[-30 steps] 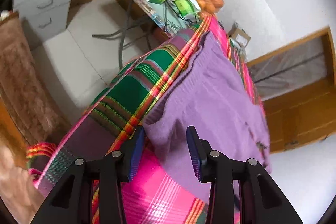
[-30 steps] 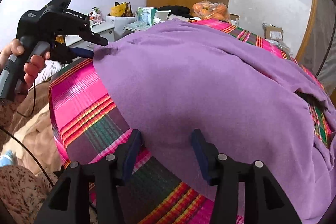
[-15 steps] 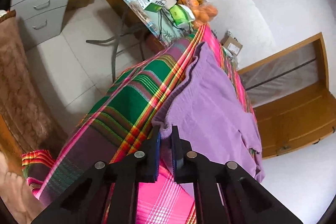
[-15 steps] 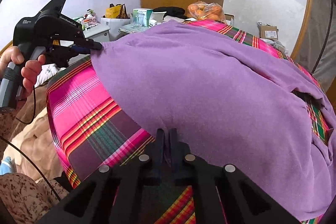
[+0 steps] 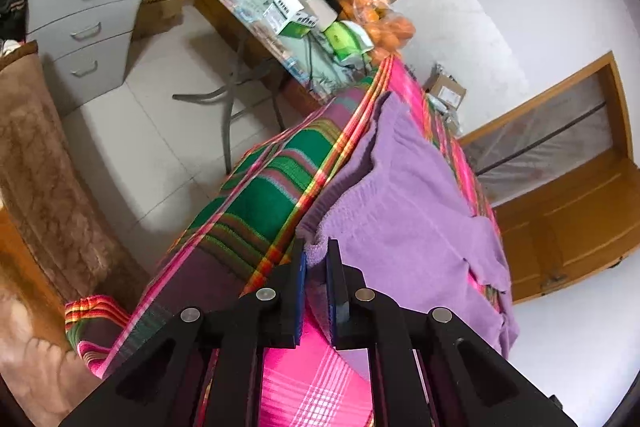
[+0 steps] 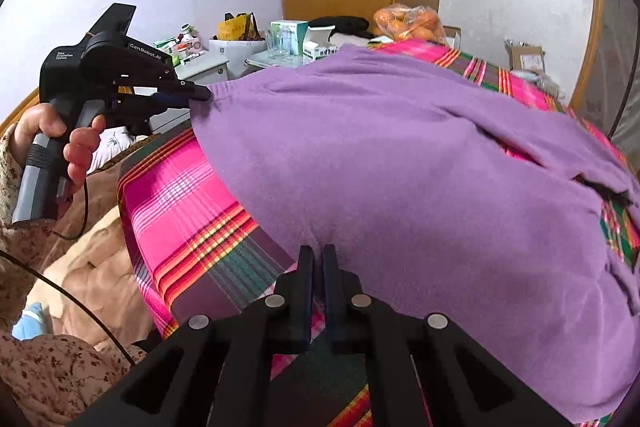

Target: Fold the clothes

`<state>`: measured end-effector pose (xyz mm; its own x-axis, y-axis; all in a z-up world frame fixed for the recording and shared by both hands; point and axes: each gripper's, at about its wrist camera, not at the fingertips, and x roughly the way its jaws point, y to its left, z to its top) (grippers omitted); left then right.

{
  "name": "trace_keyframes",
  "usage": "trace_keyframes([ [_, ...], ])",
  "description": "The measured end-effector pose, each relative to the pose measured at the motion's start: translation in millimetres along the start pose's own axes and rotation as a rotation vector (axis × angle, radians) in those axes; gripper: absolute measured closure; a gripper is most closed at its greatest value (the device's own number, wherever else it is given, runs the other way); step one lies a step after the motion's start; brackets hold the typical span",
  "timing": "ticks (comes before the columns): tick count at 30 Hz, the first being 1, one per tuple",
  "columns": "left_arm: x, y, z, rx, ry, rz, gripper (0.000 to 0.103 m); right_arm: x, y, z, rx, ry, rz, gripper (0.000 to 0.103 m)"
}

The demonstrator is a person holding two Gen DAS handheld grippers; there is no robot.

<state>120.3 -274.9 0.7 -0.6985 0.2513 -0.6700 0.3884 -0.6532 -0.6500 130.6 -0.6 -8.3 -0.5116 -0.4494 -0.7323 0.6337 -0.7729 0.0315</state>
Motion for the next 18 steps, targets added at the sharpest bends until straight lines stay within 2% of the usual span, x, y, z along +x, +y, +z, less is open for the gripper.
trace_keyframes([
  [3,2,1,-1,-0.008,0.012,0.021,0.092,-1,-7,-1,0.024,0.003,0.011,0.096],
  [6,-3,-6,-3,0.038,-0.017,0.072,0.084,-3,-13,-2,0.048,0.005,0.022,0.088],
  [8,-7,-12,-2,0.061,-0.036,0.087,0.078,-14,-23,-3,0.067,-0.019,0.006,0.088],
  [10,-10,-19,-3,0.082,-0.048,0.100,0.078,-25,-35,-5,0.086,-0.032,-0.032,0.085],
  [12,-13,-26,-4,0.105,-0.060,0.117,0.076,-37,-49,-9,0.110,-0.046,-0.073,0.078],
  [16,-14,-50,-13,0.218,-0.071,0.153,0.076,-61,-85,-20,0.179,-0.071,-0.171,0.075],
  [18,-13,-61,-18,0.246,-0.058,0.145,0.076,-72,-109,-30,0.235,-0.071,-0.236,0.074],
])
